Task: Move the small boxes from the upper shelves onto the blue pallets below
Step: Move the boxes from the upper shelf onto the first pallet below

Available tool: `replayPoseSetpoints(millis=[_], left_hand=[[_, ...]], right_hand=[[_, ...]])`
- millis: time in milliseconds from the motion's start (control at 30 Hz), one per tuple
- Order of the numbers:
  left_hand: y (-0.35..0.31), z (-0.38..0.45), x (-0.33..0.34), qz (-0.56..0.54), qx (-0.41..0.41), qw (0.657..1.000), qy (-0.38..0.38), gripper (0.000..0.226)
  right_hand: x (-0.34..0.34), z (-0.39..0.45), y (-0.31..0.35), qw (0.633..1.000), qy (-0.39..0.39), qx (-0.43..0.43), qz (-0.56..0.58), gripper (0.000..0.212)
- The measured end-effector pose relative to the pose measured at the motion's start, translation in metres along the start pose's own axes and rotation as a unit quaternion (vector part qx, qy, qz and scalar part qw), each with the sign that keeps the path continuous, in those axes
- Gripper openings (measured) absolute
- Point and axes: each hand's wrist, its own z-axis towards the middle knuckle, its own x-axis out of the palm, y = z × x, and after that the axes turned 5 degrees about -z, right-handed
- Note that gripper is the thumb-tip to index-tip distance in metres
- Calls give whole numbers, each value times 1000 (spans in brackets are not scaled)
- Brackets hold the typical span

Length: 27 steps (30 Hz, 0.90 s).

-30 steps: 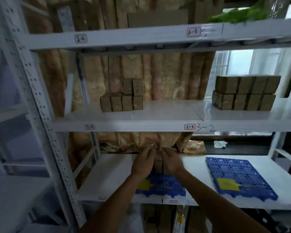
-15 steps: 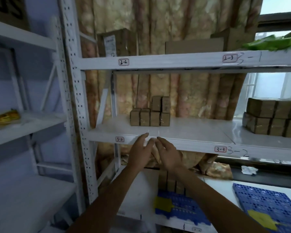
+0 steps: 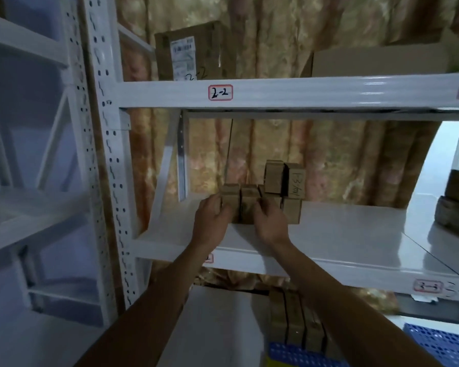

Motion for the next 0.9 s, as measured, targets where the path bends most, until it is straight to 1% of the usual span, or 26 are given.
replayPoseSetpoints(millis=[100,133,167,200,233,300,333,433,500,567,667,700,767,833,900], left_hand=[[2,26,4,-37,-42,998,28,32],[4,33,7,-47,-52,997,31,33],[8,38,10,-57,-66,996,32,38],[11,44,15,-64,-83,994,33,50],[16,49,18,-52,-103,993,33,61],[24,57,25,-18,-120,992,22,73],[27,59,27,-20,-119,993,15,71],[30,59,28,-78,-112,990,-22,49],[31,57,26,-109,-110,987,-34,43],[31,55,25,-133,-103,985,-49,42],[27,50,22,-180,-79,978,-75,43],[27,49,22,-198,-67,975,-80,41],[27,47,20,-217,-48,970,-94,30],[27,47,20,-231,-49,965,-114,17],[27,47,20,-248,-63,959,-120,14]], right_hand=[[17,18,-5,998,-57,8,4,31],[21,21,-6,997,-72,15,8,30],[24,22,-7,996,-81,23,13,29],[28,23,-7,996,-88,30,17,27],[30,25,-8,995,-92,34,19,25],[33,29,-10,995,-96,34,12,19],[34,30,-11,995,-96,36,12,21],[33,31,-12,995,-86,48,31,38],[33,30,-12,995,-79,48,48,42],[33,29,-12,995,-72,35,63,34],[32,28,-11,991,-51,26,118,10],[32,27,-11,990,-41,22,134,7],[31,25,-10,987,-23,12,158,10],[30,25,-8,983,-4,6,186,6],[28,25,-9,979,10,17,204,6]])
